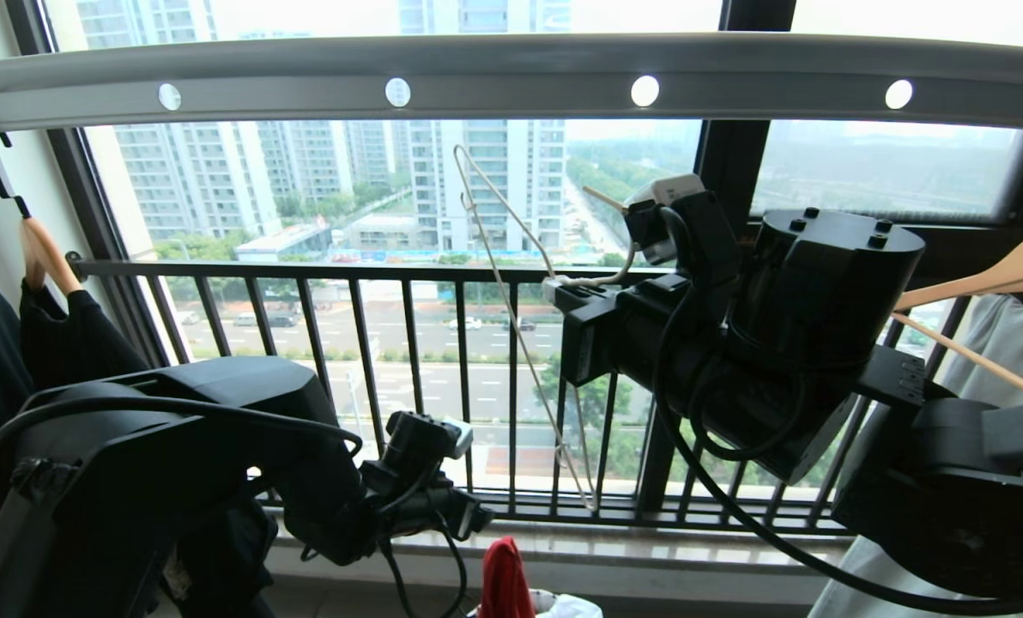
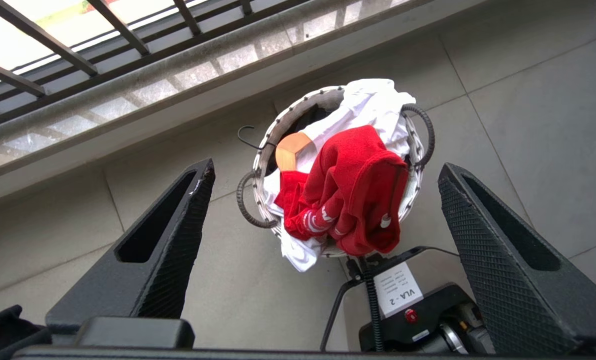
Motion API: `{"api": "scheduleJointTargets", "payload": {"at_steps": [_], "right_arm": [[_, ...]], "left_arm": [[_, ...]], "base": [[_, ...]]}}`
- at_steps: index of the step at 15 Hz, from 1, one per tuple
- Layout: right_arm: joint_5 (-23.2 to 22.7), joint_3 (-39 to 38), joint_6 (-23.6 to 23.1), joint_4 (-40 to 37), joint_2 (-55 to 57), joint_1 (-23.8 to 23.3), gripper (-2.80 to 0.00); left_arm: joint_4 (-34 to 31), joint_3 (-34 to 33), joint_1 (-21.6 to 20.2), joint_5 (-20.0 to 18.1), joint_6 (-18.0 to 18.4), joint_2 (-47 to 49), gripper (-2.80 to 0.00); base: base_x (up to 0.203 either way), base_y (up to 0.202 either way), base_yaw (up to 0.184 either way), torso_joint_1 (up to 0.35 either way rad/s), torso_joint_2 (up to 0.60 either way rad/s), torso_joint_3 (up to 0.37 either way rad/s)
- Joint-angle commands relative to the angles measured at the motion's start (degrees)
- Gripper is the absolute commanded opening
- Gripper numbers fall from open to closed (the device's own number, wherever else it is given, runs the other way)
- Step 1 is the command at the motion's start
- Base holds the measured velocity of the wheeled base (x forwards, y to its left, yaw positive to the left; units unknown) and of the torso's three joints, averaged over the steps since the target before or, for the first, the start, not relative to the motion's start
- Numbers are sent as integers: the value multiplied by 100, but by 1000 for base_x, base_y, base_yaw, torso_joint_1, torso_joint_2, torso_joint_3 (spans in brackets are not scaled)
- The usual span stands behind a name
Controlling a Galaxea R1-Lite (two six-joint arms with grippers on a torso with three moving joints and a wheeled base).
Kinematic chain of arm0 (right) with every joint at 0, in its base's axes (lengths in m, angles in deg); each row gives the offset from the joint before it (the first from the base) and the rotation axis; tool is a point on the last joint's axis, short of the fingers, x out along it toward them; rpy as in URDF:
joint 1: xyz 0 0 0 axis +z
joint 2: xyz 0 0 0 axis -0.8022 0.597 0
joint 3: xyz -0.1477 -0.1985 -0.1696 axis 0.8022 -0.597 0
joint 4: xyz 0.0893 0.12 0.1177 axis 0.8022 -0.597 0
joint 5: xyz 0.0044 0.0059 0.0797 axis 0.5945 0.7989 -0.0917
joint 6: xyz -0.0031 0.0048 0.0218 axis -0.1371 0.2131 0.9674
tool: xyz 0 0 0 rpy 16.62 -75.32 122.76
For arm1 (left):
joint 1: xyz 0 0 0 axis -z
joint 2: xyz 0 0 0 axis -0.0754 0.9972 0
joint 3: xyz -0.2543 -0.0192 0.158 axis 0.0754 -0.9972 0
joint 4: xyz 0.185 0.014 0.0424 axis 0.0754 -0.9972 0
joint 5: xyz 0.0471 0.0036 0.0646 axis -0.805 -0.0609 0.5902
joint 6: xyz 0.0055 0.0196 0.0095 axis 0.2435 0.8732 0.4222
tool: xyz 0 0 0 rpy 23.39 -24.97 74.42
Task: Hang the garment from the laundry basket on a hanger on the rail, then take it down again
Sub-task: Put clothes in the basket, then hang the clothes rack on the clothesline
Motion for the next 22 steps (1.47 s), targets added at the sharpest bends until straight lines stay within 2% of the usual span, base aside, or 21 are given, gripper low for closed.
{"api": "scheduleJointTargets", "payload": {"at_steps": [1, 3, 6, 7, 9, 10, 15, 18, 20, 21, 22], "right_arm": [[13, 16, -2, 30, -13, -19, -280], [6, 3, -2, 30, -12, -10, -280], [12, 3, -2, 21, -30, -10, -280], [5, -8, -2, 21, -1, -9, -280], [6, -24, -2, 21, 98, -2, -280], [9, -24, -2, 34, 142, -10, -280], [5, -61, -2, 74, 164, -10, -280], [5, -182, -291, 74, 129, -10, -280], [30, -155, -293, 47, 156, -19, -280], [119, -144, -301, 47, 148, -24, -280], [300, -138, -318, 53, 143, -22, -280]], "left_arm": [[-772, 408, 1, 15, -4, -277, 0], [-1098, 615, 1, 36, -1, -329, 0], [-1146, 309, -22, 69, -8, -774, 0], [-1161, 183, -23, 91, -4, -1049, -280], [-1418, -13, -22, 107, 10, -1611, -280], [-1763, -58, -15, 110, 36, -1758, -280], [-2078, 13, 161, 123, 170, -2295, -280], [-3056, 228, 185, 117, 162, -3204, -280], [-3686, 387, 247, 105, 154, -3849, -280], [-3845, 418, 303, 68, 147, -4132, -280], [-3942, 435, 361, -126, 117, -4345, -280]], "base": [[0, 0, 0, 0, 0, 0], [0, 0, 0, 0, 0, 0], [0, 0, 0, 0, 0, 0], [0, 0, 0, 0, 0, 0], [0, 0, 0, 0, 0, 0], [0, 0, 0, 0, 0, 0], [0, 0, 0, 0, 0, 0], [0, 0, 0, 0, 0, 0], [0, 0, 0, 0, 0, 0], [0, 0, 0, 0, 0, 0], [0, 0, 0, 0, 0, 0]]}}
